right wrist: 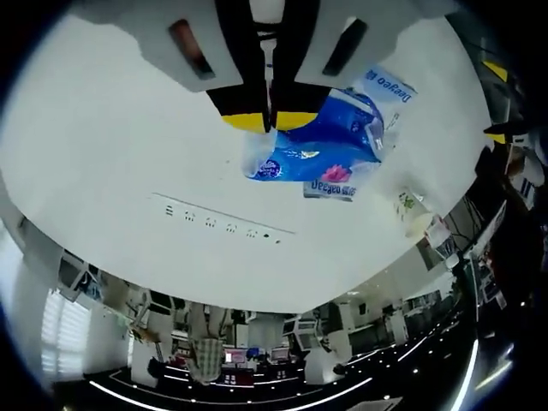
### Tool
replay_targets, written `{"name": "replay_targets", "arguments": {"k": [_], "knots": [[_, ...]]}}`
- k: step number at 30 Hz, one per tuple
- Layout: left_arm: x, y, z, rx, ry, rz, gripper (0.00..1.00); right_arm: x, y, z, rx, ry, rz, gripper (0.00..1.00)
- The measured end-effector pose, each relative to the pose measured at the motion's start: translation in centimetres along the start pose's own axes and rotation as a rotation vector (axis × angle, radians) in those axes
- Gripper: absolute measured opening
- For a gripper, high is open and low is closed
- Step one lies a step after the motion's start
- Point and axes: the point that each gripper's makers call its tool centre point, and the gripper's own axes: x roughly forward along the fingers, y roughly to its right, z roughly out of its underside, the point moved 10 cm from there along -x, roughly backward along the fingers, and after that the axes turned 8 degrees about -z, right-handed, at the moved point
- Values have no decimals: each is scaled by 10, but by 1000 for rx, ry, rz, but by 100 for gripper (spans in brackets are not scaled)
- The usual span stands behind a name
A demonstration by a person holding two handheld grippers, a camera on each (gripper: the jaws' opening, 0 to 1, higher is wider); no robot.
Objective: Arrange the tabletop items into an orderly group along one side of the table until the central work area is clear of visible clutter.
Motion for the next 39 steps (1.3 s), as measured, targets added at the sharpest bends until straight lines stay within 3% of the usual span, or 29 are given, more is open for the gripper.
{"name": "replay_targets", "arguments": {"k": [3, 12, 22, 39], "knots": [[1, 0, 0, 4, -2, 2, 73, -31, -23, 3, -2, 12, 11, 0], [2, 2, 0, 7, -4, 5, 72, -56, -27, 7, 20, 22, 31, 0], [3, 3, 0, 14, -9, 8, 72, -67, -15, 9, 39, 23, 51, 0], [3, 5, 2, 23, -22, 14, 72, -64, 16, 20, 116, 27, 78, 0]]}}
